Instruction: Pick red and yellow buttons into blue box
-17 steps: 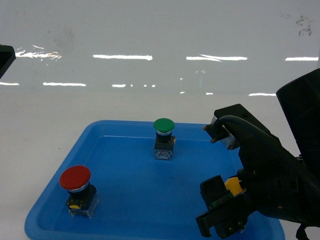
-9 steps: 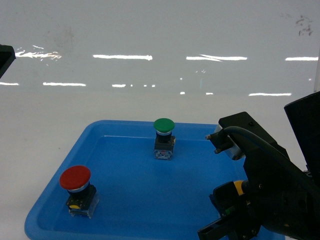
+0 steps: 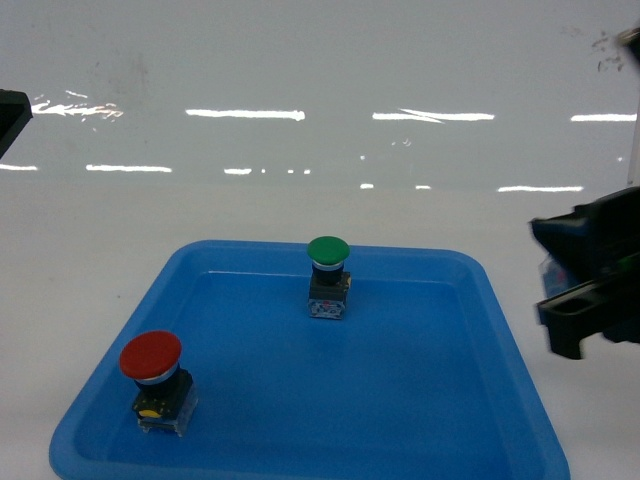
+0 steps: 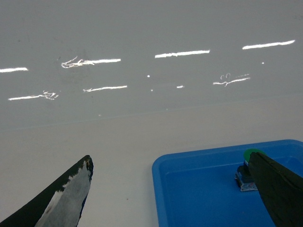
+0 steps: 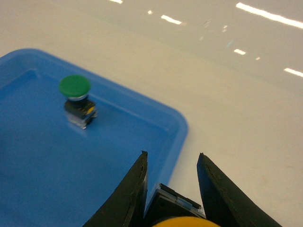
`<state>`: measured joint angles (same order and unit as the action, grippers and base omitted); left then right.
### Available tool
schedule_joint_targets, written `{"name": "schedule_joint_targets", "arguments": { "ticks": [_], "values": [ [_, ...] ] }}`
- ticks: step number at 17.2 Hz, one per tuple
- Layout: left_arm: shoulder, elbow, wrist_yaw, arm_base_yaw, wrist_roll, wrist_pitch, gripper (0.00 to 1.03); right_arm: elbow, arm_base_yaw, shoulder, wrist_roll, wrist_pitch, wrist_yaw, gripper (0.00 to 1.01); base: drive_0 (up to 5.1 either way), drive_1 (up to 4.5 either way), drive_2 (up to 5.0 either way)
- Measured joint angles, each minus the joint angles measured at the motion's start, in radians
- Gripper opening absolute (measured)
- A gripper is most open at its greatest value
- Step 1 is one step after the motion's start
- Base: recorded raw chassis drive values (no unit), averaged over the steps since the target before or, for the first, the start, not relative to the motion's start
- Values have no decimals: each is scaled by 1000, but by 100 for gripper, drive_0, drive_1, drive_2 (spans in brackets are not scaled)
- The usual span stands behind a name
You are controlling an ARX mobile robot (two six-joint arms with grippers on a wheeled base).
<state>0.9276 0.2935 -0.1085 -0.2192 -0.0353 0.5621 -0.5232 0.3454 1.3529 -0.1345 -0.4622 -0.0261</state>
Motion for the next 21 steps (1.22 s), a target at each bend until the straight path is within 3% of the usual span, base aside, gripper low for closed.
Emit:
{"name": "schedule_joint_targets", "arguments": {
  "ticks": [2,6,9,12,14,21],
  "values": [
    [0,0,0,0,0,0,98,69,-28,-133,-18,2,-28,30,0,0,0],
    [0,0,0,0,0,0,98,225,-37,-443,-20,67,-72,29,0,0,0],
    [0,0,0,0,0,0,98,292,-43,-603,-20,60,-141,29,0,0,0],
    [0,0,0,0,0,0,98,329,-30,-697,-52,59,-242,29,0,0,0],
    [-5,0,7,-5,2,-31,98,341,-43,-701,-55,58,-228,29,0,0,0],
    [122,21,-68,-114,-34,-9,98,341,-45,-700,-55,58,-227,29,0,0,0]
  ]
}}
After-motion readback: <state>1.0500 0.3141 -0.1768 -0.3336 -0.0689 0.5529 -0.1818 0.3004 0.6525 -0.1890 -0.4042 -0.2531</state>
